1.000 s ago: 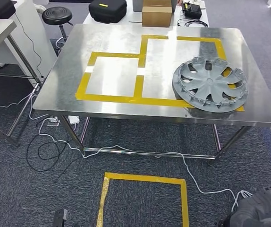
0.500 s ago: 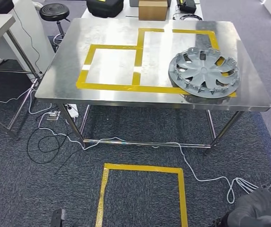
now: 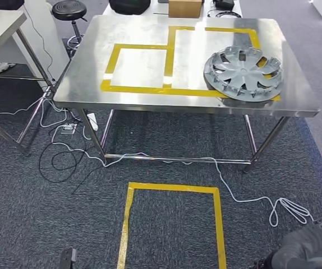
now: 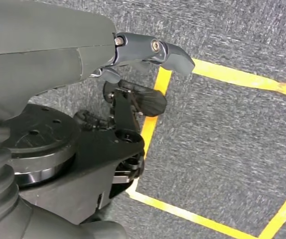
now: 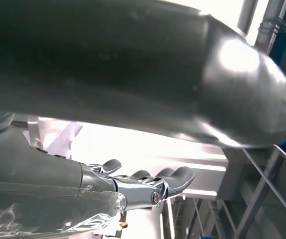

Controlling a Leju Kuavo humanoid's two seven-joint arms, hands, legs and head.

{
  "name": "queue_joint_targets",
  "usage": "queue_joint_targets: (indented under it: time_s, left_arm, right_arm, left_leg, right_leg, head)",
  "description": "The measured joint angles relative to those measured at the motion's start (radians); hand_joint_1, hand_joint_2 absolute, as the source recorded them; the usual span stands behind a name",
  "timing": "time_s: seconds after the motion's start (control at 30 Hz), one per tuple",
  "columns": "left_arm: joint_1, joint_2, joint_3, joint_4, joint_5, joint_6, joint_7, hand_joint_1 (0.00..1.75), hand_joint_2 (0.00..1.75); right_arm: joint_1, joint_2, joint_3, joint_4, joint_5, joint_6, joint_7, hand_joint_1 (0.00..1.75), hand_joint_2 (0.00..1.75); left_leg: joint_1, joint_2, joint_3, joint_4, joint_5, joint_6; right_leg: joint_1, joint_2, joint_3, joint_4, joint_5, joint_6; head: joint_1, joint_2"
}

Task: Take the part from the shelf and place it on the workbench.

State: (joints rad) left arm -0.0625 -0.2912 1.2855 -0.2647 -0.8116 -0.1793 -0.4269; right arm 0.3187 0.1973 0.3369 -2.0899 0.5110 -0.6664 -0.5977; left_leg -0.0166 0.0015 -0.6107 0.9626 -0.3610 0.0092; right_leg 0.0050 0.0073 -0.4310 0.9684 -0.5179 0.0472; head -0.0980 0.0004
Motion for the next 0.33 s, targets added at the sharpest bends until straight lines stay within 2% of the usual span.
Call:
queue_joint_targets:
  time_s: [0.03, 0.07, 0.1, 0.13, 0.17, 0.23, 0.27, 0.33]
  left_arm:
    - [0.000, 0.000, 0.000, 0.000, -0.001, 0.000, 0.000, 0.00, 1.75]
    - [0.000, 0.000, 0.000, 0.000, -0.001, 0.001, 0.000, 0.00, 1.75]
    - [0.000, 0.000, 0.000, 0.000, -0.002, 0.001, 0.000, 0.00, 1.75]
    - [0.001, 0.000, 0.000, 0.000, -0.002, 0.002, 0.000, 0.00, 1.75]
    - [0.001, 0.001, 0.000, 0.000, -0.003, 0.002, 0.000, 0.00, 1.75]
    - [0.001, 0.002, 0.000, 0.000, -0.005, 0.001, 0.000, 0.00, 1.75]
    - [0.001, 0.002, 0.000, 0.000, -0.006, 0.000, 0.000, 0.00, 1.75]
    - [0.000, 0.003, 0.000, 0.000, -0.007, -0.001, 0.000, 0.00, 1.75]
  right_arm:
    - [0.001, 0.000, -0.001, 0.000, -0.004, 0.000, -0.004, 0.00, 0.00]
    - [0.001, 0.000, -0.002, 0.001, -0.008, 0.000, -0.007, 0.00, 0.00]
    - [0.001, 0.000, -0.003, 0.001, -0.010, 0.000, -0.009, 0.00, 0.00]
    - [0.001, 0.000, -0.003, 0.002, -0.012, 0.000, -0.009, 0.00, 0.00]
    - [0.001, 0.000, -0.004, 0.002, -0.013, 0.000, -0.010, 0.00, 0.00]
    - [0.001, 0.000, -0.004, 0.002, -0.015, 0.000, -0.010, 0.00, 0.00]
    - [0.001, 0.000, -0.004, 0.002, -0.015, 0.000, -0.010, 0.00, 0.00]
    - [0.001, 0.000, -0.004, 0.002, -0.016, 0.000, -0.010, 0.00, 0.00]
  left_leg:
    - [0.000, 0.000, -0.003, 0.000, 0.009, -0.005]
    - [0.001, 0.000, -0.006, 0.000, 0.015, -0.011]
    - [0.003, 0.000, -0.013, 0.005, 0.007, -0.017]
    - [0.004, -0.001, -0.023, 0.024, -0.020, -0.023]
    - [0.005, -0.001, -0.037, 0.061, -0.065, -0.030]
    - [0.008, -0.001, -0.073, 0.187, -0.168, -0.039]
    - [0.010, -0.001, -0.086, 0.251, -0.195, -0.042]
    - [0.013, -0.001, -0.087, 0.313, -0.192, -0.046]
  right_leg:
    - [0.002, 0.001, 0.004, -0.015, -0.001, -0.004]
    - [0.002, 0.001, -0.007, -0.012, 0.006, -0.011]
    - [0.001, 0.000, -0.018, -0.011, 0.015, -0.018]
    - [-0.001, -0.001, -0.030, -0.010, 0.027, -0.027]
    - [-0.002, -0.002, -0.043, -0.011, 0.040, -0.033]
    - [-0.002, -0.003, -0.072, -0.010, 0.066, -0.039]
    - [-0.002, -0.003, -0.088, -0.009, 0.079, -0.038]
    - [-0.002, -0.003, -0.114, -0.007, 0.098, -0.035]
  head:
    - [0.000, 0.000]
    - [0.000, 0.000]
    - [0.001, 0.000]
    - [0.001, 0.000]
    - [-0.001, 0.000]
    - [-0.003, 0.000]
    - [-0.003, 0.000]
    - [-0.003, 0.000]
